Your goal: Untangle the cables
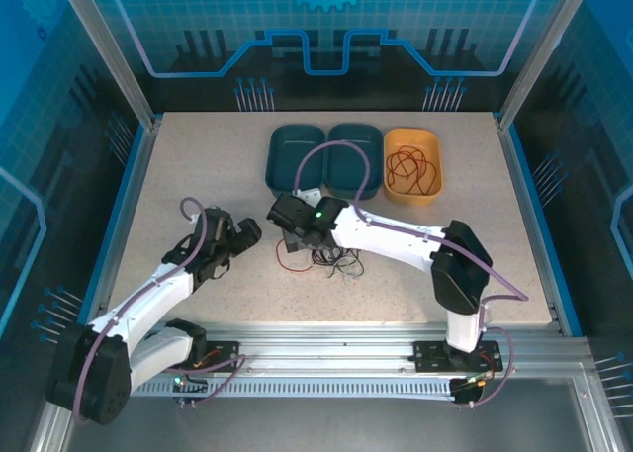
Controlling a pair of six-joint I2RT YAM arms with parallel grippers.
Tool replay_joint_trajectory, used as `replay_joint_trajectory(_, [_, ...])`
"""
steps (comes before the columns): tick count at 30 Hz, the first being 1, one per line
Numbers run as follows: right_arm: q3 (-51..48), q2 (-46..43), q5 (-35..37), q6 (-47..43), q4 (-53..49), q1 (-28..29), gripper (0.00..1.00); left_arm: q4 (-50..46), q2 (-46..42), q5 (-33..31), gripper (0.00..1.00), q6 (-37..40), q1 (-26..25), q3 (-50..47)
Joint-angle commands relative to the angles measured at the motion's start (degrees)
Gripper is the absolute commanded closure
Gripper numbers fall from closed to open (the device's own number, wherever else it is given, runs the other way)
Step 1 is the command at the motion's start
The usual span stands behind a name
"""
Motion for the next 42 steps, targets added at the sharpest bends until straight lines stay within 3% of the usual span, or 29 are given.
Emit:
replay_joint_trajectory(1, [4.3, 4.0, -3.4, -1.0, -1.3, 2.1, 0.00, -3.0, -2.8, 1.1, 0.01, 0.2, 1.9, -1.5])
replay_joint_trajectory(7, [12.0, 11.5, -5.9, -3.4, -3.6, 5.0, 0.00, -3.8, -7.2, 1.4, 0.01, -0.3, 5.1, -4.3])
replay_joint_trajectory(17, [14.2, 16.7, -9.0, -5.7, -2.4, 4.8, 0.01, -3.6, -8.6, 5.1, 0.01, 0.0, 10.5, -5.8])
replay_joint_trajectory(33, [17.8, 24.9, -12.7, -8.6, 1.5, 2.0, 0.45, -4.5, -9.9, 6.4, 0.01, 0.7, 12.5, -6.2])
replay_joint_trajectory(42, [24.8, 31.9, -11.0, -9.6, -2.4, 1.5, 0.57, -4.5, -10.6, 6.4, 0.01, 0.8, 12.5, -7.3])
